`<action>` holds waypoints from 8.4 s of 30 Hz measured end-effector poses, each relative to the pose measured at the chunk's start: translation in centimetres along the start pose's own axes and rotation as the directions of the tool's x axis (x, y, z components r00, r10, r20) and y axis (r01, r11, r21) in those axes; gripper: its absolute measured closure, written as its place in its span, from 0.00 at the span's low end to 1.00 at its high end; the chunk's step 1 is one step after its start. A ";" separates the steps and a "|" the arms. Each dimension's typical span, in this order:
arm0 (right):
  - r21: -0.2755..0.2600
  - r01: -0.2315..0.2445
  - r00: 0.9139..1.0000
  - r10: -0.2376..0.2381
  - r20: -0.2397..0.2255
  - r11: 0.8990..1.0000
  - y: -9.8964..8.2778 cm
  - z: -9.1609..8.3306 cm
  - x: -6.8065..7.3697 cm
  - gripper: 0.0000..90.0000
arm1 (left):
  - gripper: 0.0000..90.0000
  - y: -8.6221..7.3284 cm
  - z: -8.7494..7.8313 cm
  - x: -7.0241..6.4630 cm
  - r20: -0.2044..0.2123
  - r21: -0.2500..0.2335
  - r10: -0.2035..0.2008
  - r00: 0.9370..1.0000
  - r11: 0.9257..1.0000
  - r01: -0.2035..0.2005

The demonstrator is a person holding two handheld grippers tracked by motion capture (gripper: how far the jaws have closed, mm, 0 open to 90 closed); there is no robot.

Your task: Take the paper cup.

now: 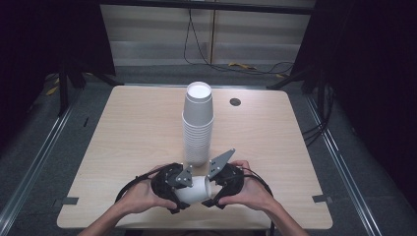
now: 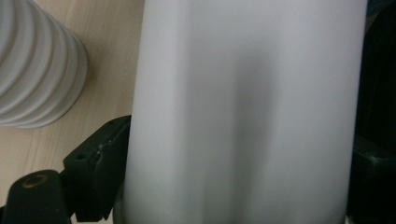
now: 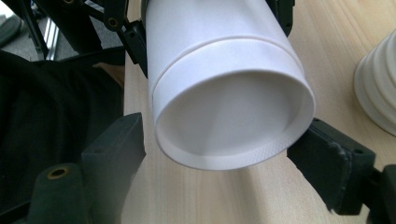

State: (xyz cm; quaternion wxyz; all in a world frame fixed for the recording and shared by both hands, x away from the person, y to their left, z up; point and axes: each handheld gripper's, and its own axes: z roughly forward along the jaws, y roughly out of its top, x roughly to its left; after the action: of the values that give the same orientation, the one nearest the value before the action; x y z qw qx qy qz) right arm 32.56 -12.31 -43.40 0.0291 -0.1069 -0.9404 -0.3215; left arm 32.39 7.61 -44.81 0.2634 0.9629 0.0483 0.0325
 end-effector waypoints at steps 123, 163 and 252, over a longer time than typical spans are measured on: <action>-0.105 -0.074 0.996 0.079 0.048 0.992 -1.3 -1.0 -0.6 0.26 | 0.17 -4.5 -5.6 2.1 0.027 -0.521 -0.045 0.999 0.852 0.052; -0.500 -0.160 0.984 0.175 -0.017 0.851 -4.2 -1.5 -1.5 0.25 | 0.17 -6.3 -4.4 1.9 0.070 -0.630 -0.192 0.979 0.752 0.193; -0.498 -0.175 0.975 0.221 0.034 0.849 -5.2 -1.1 -0.4 0.16 | 0.09 -5.7 -4.2 3.0 0.086 -0.608 -0.204 0.975 0.765 0.213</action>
State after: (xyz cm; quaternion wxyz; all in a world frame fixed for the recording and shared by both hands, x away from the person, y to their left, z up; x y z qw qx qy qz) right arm 31.81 -17.07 -45.68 -0.0084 -0.2214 -0.8117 -0.5404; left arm 34.58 14.96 -43.98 0.5637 0.8140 0.1396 0.0099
